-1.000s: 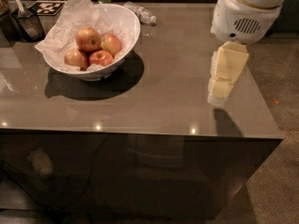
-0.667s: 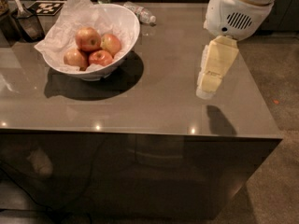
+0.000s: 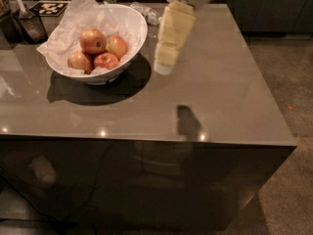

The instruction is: Pick apple from white bowl

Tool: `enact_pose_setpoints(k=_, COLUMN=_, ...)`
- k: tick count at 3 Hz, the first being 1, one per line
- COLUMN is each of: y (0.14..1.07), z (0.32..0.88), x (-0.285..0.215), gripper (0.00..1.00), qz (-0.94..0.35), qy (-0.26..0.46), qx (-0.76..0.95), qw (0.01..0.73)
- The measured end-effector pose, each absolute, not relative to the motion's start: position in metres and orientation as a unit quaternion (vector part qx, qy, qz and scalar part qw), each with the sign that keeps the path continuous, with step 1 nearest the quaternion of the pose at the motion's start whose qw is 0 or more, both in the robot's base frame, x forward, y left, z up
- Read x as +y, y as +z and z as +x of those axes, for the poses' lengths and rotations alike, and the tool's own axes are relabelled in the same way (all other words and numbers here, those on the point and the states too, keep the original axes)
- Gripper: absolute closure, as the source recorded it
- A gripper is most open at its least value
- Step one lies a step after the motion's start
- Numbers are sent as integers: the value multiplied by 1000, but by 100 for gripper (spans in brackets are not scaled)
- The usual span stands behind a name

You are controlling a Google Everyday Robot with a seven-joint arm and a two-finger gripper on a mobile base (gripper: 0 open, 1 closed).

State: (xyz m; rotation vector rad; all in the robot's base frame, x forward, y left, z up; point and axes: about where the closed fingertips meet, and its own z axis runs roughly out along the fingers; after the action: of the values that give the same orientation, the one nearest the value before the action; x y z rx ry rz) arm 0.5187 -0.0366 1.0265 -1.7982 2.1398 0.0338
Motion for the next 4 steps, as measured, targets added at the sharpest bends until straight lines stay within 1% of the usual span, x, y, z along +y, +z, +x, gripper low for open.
enact_pose_setpoints(k=2, y=1034, z=530, x=-13, gripper=0, qz=-640, qy=15, qx=741, qw=202)
enact_pose_setpoints(k=3, y=1032, z=553, x=20, gripper=0, qz=-636, qy=47, qx=744, qw=200)
enact_pose_setpoints(k=4, y=1038, z=592, x=63, gripper=0, qz=-630, qy=66, qx=745, qw=208)
